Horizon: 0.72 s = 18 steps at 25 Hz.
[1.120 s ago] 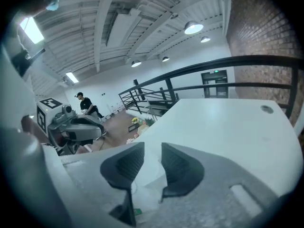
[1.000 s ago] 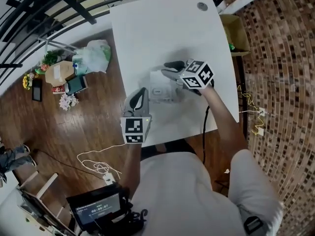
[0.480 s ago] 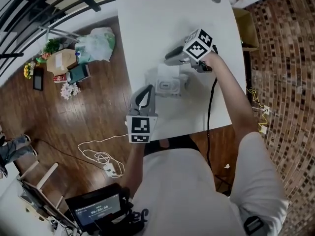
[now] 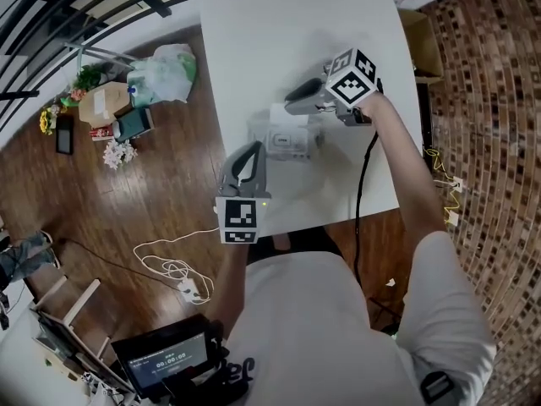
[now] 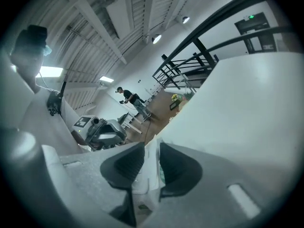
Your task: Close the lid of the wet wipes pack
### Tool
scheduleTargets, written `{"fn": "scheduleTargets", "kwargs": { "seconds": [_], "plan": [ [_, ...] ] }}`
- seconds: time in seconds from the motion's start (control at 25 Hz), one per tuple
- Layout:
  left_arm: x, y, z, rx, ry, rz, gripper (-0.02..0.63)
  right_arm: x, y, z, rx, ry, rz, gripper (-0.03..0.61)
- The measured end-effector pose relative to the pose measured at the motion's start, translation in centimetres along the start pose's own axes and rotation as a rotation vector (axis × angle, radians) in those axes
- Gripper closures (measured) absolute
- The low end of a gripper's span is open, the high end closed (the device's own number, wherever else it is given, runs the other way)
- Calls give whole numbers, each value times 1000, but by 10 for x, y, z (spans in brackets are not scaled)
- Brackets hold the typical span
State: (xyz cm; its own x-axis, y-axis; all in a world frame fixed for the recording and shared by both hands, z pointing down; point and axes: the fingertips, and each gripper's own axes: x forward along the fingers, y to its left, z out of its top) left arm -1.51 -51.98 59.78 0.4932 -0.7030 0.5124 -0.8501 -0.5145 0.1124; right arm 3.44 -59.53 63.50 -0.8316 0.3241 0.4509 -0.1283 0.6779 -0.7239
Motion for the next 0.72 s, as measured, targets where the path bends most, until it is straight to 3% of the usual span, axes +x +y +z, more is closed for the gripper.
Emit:
{"fn": "scheduleTargets", "kwargs": {
  "seconds": [0.12,0.28,0.72],
  "plan": [
    [-3,0,3,6,-12,-1,597,-4,27,8,-61,-10,3,542],
    [-7,0,5,13,-15,0,597,5,57,-4,-120,49,-9,557],
    [-1,-4,-6,11,5,-18,598,31,76,-44,-97,46,-61,569]
  ]
}}
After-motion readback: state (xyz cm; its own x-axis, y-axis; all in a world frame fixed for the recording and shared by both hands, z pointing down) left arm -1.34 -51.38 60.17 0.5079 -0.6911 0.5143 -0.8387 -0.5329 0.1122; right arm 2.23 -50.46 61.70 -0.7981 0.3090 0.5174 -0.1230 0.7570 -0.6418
